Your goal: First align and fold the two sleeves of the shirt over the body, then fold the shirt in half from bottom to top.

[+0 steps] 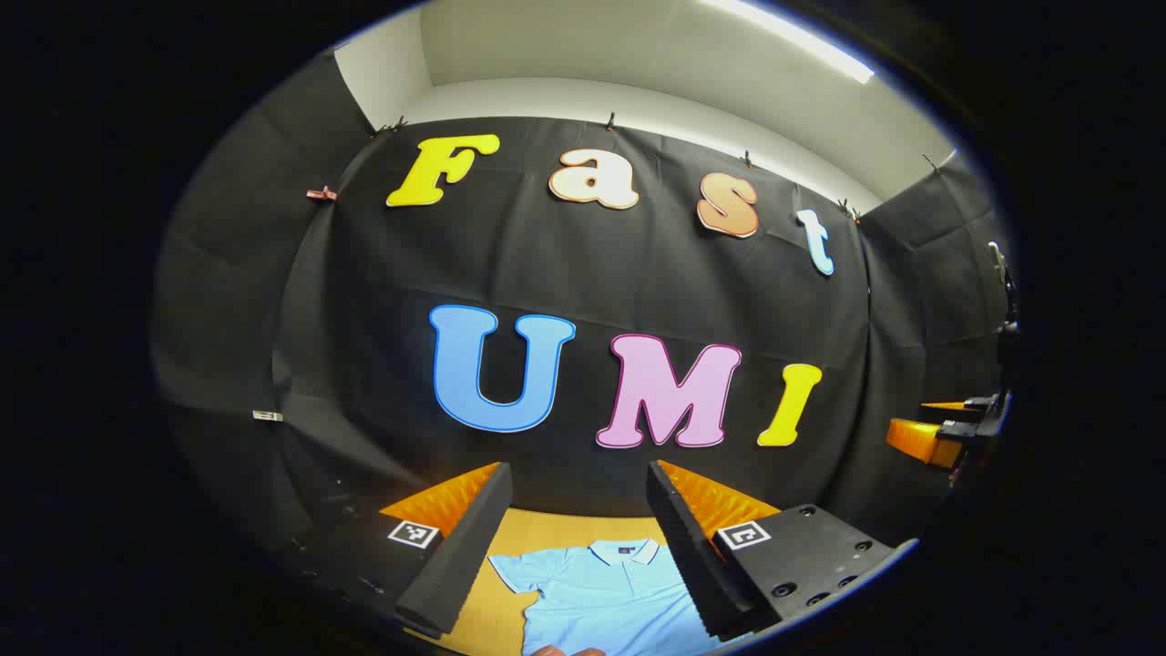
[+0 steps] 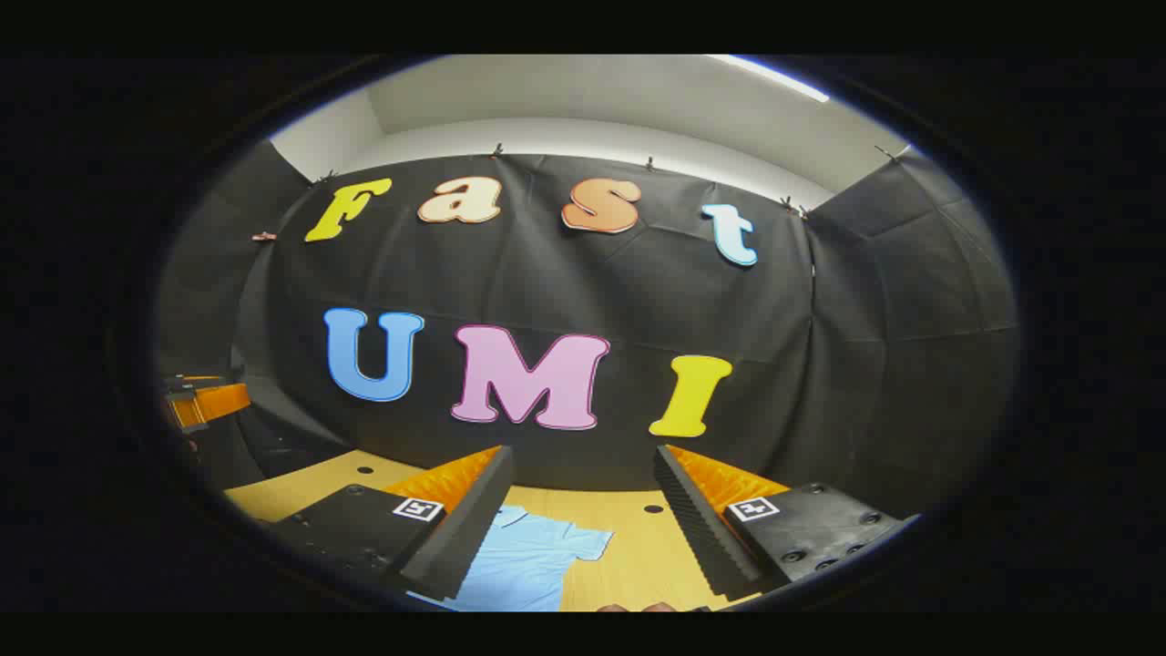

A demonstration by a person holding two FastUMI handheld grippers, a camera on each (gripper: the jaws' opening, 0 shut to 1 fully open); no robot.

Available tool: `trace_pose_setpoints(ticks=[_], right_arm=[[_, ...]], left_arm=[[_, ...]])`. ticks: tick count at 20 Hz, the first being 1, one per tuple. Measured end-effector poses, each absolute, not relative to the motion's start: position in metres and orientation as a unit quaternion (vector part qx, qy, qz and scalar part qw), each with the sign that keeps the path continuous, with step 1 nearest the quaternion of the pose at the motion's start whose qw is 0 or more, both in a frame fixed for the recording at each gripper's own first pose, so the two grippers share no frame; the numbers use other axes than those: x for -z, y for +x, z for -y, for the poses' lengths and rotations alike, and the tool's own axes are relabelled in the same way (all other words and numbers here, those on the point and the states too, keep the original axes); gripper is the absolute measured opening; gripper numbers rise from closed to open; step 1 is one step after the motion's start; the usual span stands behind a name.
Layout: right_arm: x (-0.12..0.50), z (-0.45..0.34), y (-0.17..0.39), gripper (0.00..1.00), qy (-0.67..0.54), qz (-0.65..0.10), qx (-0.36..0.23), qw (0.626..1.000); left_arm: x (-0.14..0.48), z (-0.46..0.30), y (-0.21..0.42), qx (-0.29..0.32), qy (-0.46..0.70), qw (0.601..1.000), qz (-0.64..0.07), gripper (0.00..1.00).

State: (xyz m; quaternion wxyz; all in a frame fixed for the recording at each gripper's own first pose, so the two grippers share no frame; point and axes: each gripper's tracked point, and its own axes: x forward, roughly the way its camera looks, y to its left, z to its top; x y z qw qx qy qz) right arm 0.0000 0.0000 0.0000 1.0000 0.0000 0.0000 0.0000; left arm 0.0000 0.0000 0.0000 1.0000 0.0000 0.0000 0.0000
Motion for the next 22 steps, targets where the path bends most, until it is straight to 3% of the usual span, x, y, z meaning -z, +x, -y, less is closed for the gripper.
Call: trace_pose_setpoints(ticks=[14,15,16,22], right_arm=[[0.000,0.007,-0.003,0.97,0.005,0.007,0.022,1.000],[0.000,0.007,-0.003,0.99,0.004,0.007,0.022,1.000],[0.002,0.007,-0.003,0.97,0.002,0.005,0.022,1.000],[-0.009,0.011,0.005,0.97,-0.011,0.012,0.023,1.000]], left_arm=[[-0.022,0.002,-0.010,0.028,0.015,0.999,0.027,0.95],[-0.023,0.001,-0.010,0.027,0.016,0.999,0.026,0.92],[-0.021,-0.001,-0.010,0.026,0.017,0.999,0.025,0.95],[-0.019,-0.011,-0.010,0.024,0.015,0.999,0.018,0.95]])
